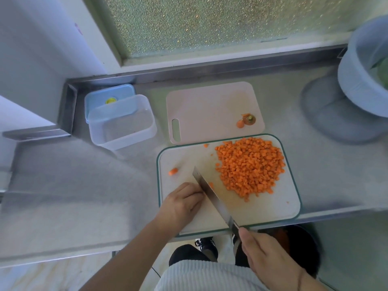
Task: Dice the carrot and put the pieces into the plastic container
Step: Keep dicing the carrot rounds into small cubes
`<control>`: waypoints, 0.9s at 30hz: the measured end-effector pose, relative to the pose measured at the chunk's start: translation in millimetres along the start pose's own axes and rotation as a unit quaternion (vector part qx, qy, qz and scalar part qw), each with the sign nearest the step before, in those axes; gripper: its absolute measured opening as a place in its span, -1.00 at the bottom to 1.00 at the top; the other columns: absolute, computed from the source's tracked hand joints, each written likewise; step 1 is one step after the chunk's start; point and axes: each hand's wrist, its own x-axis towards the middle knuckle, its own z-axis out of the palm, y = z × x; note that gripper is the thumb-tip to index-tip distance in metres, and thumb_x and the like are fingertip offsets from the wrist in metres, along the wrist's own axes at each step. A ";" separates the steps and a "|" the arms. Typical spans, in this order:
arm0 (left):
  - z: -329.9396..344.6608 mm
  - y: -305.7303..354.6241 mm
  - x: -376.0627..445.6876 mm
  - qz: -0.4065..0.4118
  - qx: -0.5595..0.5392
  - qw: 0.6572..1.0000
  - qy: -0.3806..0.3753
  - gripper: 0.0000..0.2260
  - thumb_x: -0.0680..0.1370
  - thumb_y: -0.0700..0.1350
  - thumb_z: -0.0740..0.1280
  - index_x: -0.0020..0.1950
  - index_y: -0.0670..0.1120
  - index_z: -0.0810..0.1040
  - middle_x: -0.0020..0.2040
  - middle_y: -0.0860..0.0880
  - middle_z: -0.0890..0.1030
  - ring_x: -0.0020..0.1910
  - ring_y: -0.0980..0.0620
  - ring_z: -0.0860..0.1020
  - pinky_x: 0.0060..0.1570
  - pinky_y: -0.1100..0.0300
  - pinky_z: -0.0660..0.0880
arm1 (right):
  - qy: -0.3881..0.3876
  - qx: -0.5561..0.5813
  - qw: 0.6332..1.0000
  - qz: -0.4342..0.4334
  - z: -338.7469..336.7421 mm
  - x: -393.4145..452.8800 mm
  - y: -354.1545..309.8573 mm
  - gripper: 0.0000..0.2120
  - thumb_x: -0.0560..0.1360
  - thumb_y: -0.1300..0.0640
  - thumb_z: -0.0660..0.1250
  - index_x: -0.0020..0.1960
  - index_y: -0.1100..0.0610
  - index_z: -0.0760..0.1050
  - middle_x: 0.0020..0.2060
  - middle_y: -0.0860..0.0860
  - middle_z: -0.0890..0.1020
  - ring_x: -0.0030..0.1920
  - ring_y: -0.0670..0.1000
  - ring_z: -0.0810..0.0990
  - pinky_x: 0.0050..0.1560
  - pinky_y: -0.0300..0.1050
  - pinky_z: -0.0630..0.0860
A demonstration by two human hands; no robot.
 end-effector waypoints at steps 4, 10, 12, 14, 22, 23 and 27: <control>-30.0 -11.6 16.8 0.040 0.015 0.999 0.011 -0.98 0.51 -0.23 0.46 -0.10 -0.17 0.65 -0.08 -0.11 0.61 -0.14 -0.09 0.58 -0.06 0.06 0.55 | 0.010 0.028 0.999 -0.019 -10.0 -7.4 -0.4 -0.37 0.37 -0.51 -0.03 -0.36 0.03 0.39 -0.49 -0.02 0.44 -0.42 -0.12 0.43 -0.26 -0.14 0.38; -78.2 -6.3 58.0 -0.051 0.001 0.989 0.138 -0.92 0.48 -0.21 0.36 -0.04 -0.16 0.57 -0.04 -0.05 0.54 -0.03 -0.05 0.53 0.03 0.17 0.48 | 0.015 -0.291 0.953 -0.079 -23.9 -7.4 4.9 -0.27 0.26 -0.57 -0.40 -0.14 -0.13 0.32 -0.16 -0.11 0.59 -0.12 -0.08 0.56 -0.16 -0.15 0.50; -80.6 -7.6 66.8 -0.010 0.008 1.000 -0.016 -0.90 0.51 -0.18 0.39 -0.02 -0.16 0.64 -0.02 -0.05 0.60 -0.04 -0.08 0.57 0.01 0.10 0.52 | -0.001 -0.351 0.932 -0.088 -21.9 -6.4 1.2 -0.30 0.23 -0.52 -0.46 -0.10 -0.11 0.24 -0.15 -0.14 0.54 -0.09 -0.06 0.56 -0.20 -0.14 0.45; -75.5 -14.4 71.1 0.039 0.039 0.985 -0.166 -0.88 0.53 -0.22 0.37 0.02 -0.12 0.68 0.02 -0.04 0.63 -0.07 -0.09 0.59 -0.07 0.04 0.57 | -0.002 -0.382 0.919 -0.098 -22.2 -5.8 1.6 -0.29 0.20 -0.50 -0.50 -0.08 -0.11 0.20 -0.15 -0.15 0.52 -0.08 -0.06 0.57 -0.22 -0.14 0.43; -72.9 -1.7 93.8 -0.018 0.032 0.930 -0.367 -0.82 0.56 0.11 0.40 0.09 0.09 0.67 -0.10 0.17 0.56 -0.05 0.09 0.53 -0.06 0.17 0.47 | 0.065 -0.460 0.875 -0.137 -24.1 -3.8 5.0 -0.13 0.32 -0.46 -0.58 -0.11 -0.07 0.41 -0.30 -0.07 0.62 -0.37 -0.10 0.60 -0.53 -0.23 0.07; -68.4 1.8 92.2 -0.005 0.033 0.928 -0.372 -0.83 0.55 0.14 0.40 0.04 0.09 0.67 -0.14 0.16 0.55 -0.09 0.07 0.53 -0.08 0.15 0.48 | 0.085 -0.465 0.870 -0.142 -22.2 -3.0 7.7 -0.22 0.44 -0.45 -0.44 -0.23 -0.05 0.44 -0.47 -0.06 0.55 -0.54 -0.12 0.51 -0.57 -0.25 -0.02; -55.0 1.1 78.9 0.035 0.050 0.930 -0.362 -0.76 0.52 0.10 0.26 -0.18 0.03 0.66 -0.26 0.11 0.56 -0.23 0.04 0.48 -0.25 0.09 0.51 | 0.161 -0.472 0.847 -0.185 -17.9 2.3 21.8 -0.34 0.56 -0.36 -0.21 -0.41 -0.03 0.42 -0.65 -0.04 0.41 -0.72 -0.11 0.33 -0.61 -0.25 -0.06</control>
